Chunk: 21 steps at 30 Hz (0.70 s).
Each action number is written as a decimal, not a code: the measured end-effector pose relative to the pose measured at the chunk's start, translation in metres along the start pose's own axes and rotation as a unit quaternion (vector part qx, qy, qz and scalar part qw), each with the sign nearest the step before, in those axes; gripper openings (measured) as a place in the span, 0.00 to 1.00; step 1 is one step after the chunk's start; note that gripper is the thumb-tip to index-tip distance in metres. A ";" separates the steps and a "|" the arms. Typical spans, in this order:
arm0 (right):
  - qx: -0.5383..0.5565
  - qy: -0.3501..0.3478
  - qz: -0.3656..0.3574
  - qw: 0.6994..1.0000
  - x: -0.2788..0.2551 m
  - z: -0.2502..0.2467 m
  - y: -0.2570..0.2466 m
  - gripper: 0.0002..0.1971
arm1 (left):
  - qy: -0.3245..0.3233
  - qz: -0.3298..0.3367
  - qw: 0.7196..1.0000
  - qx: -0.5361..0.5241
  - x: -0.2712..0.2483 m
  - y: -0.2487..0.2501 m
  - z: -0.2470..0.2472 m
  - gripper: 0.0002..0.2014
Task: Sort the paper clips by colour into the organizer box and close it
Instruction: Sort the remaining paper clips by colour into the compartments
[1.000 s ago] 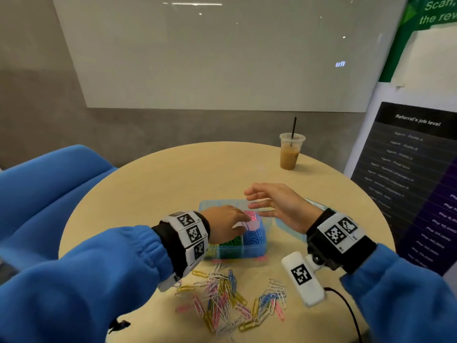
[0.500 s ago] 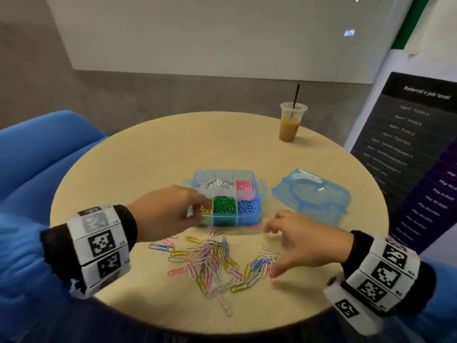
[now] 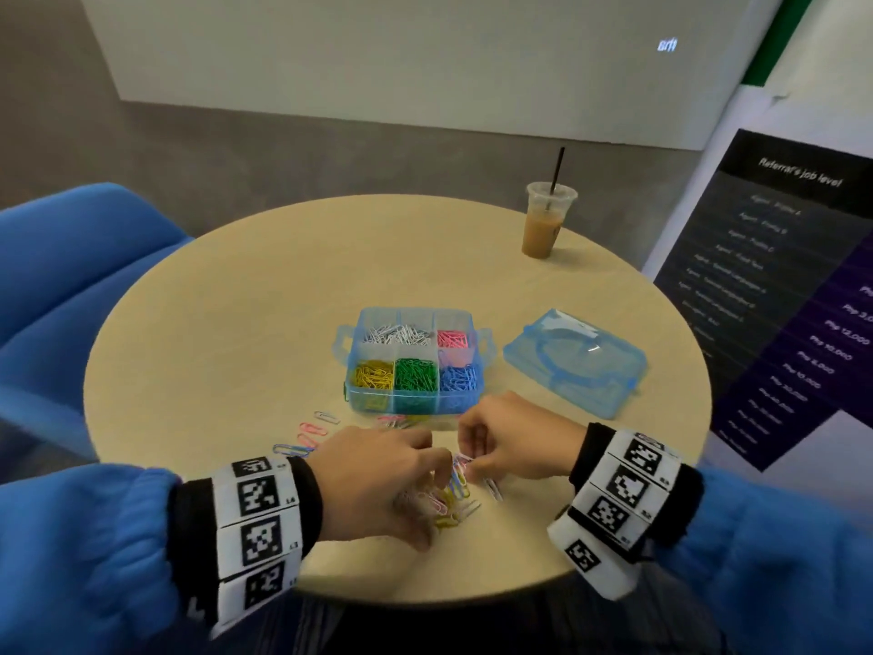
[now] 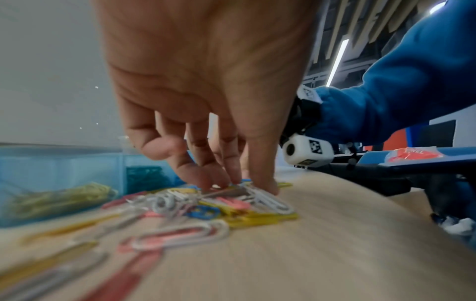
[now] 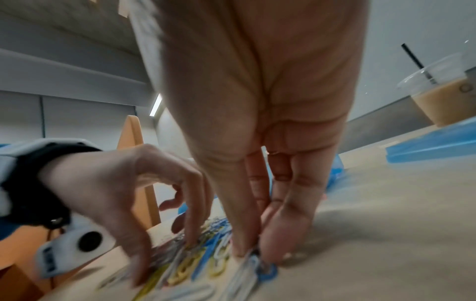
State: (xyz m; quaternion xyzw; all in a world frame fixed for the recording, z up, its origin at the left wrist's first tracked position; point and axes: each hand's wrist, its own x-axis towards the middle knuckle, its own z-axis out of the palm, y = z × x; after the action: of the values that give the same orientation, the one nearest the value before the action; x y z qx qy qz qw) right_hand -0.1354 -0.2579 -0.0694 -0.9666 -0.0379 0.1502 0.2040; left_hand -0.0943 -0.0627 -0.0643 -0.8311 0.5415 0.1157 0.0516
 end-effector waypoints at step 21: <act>0.103 -0.048 -0.035 0.993 0.060 -0.075 -0.011 0.03 | 0.052 -0.012 0.987 -0.149 0.019 -0.072 -0.006 0.10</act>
State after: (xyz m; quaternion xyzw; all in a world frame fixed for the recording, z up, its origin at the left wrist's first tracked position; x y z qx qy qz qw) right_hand -0.0559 -0.2689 -0.0159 -0.9304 -0.0657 0.1919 0.3053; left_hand -0.0209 -0.0516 -0.0660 -0.8410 0.5097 0.1510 -0.1000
